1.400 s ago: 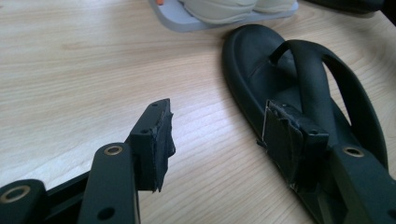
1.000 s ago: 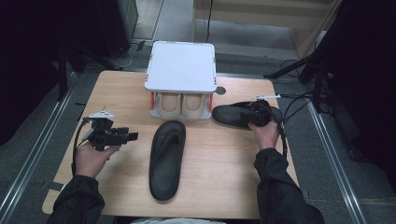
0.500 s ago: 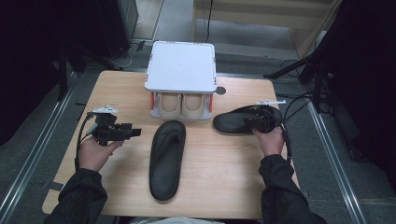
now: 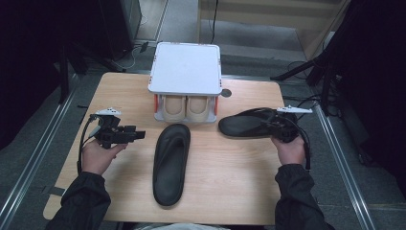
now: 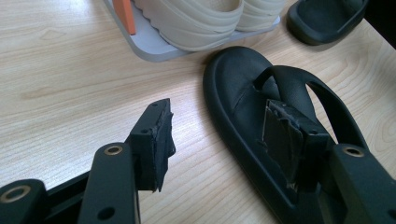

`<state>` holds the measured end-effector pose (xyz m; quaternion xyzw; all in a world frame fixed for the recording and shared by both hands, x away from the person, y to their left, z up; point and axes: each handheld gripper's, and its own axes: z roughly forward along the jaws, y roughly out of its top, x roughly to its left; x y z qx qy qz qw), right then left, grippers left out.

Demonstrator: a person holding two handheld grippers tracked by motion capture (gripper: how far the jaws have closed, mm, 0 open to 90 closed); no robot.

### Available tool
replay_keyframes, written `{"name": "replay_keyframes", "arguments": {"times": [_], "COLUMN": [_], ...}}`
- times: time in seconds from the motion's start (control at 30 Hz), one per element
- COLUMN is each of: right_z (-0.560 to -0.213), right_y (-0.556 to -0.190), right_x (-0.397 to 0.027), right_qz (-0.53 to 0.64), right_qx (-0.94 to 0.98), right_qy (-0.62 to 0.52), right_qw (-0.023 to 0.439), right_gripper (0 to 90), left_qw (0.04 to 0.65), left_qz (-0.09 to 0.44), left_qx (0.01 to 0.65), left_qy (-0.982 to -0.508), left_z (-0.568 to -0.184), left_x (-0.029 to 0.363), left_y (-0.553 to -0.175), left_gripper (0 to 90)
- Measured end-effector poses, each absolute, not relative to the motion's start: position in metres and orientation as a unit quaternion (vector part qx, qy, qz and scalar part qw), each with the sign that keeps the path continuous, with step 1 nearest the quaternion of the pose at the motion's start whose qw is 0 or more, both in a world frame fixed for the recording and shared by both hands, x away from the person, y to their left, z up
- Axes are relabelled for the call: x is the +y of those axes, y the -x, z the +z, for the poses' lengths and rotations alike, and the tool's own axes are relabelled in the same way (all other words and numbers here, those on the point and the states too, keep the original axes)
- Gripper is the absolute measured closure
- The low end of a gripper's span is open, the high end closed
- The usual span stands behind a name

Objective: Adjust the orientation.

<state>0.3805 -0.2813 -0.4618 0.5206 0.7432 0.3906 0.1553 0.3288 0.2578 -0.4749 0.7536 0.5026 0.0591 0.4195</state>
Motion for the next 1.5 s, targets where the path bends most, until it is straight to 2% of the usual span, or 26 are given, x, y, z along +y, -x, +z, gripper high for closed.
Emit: {"name": "replay_keyframes", "arguments": {"times": [0.3, 0.8, 1.5], "right_z": [-0.480, -0.504, -0.513], "right_y": [-0.376, -0.388, -0.430], "right_x": [-0.302, -0.301, -0.316], "right_qz": [0.375, 0.335, 0.327], "right_qx": [0.720, 0.723, 0.711], "right_qy": [-0.564, -0.584, -0.603], "right_qw": [0.150, 0.151, 0.151], "right_gripper": [90.0, 90.0, 90.0], "left_qw": [0.420, 0.419, 0.417], "left_qz": [0.059, 0.073, 0.078], "left_qx": [0.503, 0.501, 0.514], "left_qy": [-0.753, -0.754, -0.746], "left_z": [-0.475, -0.474, -0.475], "left_x": [0.258, 0.257, 0.269], "left_y": [-0.329, -0.327, -0.312], "left_gripper": [42.9, 43.1, 43.0]}}
